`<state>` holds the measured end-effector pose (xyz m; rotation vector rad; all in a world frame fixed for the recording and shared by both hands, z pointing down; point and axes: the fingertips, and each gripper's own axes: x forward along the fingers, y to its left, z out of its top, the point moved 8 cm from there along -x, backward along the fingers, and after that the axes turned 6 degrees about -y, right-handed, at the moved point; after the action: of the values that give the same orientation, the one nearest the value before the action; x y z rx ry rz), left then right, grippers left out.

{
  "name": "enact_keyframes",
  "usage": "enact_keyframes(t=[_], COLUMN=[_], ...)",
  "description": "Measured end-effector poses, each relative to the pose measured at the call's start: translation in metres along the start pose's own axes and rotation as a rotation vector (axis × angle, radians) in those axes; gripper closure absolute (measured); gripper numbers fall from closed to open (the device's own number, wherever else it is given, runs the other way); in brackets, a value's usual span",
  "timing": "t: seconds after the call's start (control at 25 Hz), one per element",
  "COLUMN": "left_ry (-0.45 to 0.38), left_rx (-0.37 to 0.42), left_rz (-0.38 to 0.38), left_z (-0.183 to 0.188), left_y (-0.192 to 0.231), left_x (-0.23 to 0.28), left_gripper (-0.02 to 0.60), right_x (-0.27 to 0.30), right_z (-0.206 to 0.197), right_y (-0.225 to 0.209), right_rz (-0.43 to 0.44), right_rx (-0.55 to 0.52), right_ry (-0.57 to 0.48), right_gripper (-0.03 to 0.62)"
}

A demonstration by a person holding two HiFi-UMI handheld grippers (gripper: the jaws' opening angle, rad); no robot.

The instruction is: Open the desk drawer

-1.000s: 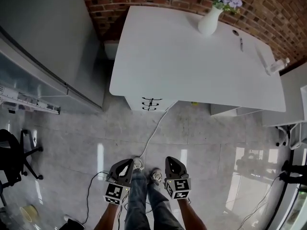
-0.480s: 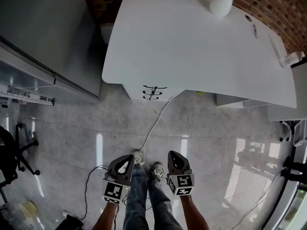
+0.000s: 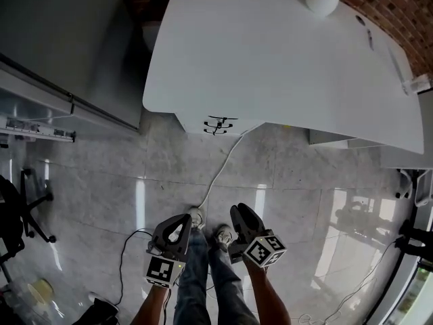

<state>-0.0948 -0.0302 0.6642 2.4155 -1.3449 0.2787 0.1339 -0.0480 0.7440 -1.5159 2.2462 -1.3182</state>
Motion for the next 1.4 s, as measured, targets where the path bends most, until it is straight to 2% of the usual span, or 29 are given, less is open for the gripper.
enact_keyframes(t=[0.08,0.12,0.2,0.32,0.56,0.76,1.08,1.24,1.4], left_ry=[0.006,0.008,0.011,0.005,0.017,-0.018,-0.037,-0.033,-0.010], left_rx=[0.006,0.010,0.009,-0.007,-0.007,-0.047,-0.035,-0.054,-0.059], left_rz=[0.002,0.002,0.002,0.001,-0.005,0.050,0.112,0.132,0.136], left_z=[0.000,0.000,0.001,0.005,0.009,0.025,0.046,0.045,0.039], left_y=[0.002,0.003,0.005,0.004,0.000,0.009,0.031,0.040,0.040], left_x=[-0.001,-0.001,0.001,0.004,0.001,-0.004,-0.013,-0.016,-0.017], left_gripper=[0.569,0.569,0.569,0.569,0.569,0.569,0.569,0.569,0.569], right_x=[0.004,0.006,0.012,0.020,0.054,0.094,0.150,0.178,0.205], right_z=[0.006,0.008,0.010,0.010,0.018,0.033,0.057,0.068,0.078], right_y=[-0.005,-0.006,-0.004,-0.004,-0.021,-0.027,-0.030,-0.031,-0.033], right_rz=[0.067,0.096,0.152,0.184,0.129,0.116,0.123,0.151,0.183], right_rx=[0.288,0.375,0.449,0.464,0.529,0.563,0.604,0.597,0.657], right_ry=[-0.123,-0.171,-0.210,-0.215,-0.262,-0.274,-0.307,-0.323,-0.360], right_gripper=[0.451,0.450,0.450,0.450,0.450,0.450,0.450,0.450,0.450])
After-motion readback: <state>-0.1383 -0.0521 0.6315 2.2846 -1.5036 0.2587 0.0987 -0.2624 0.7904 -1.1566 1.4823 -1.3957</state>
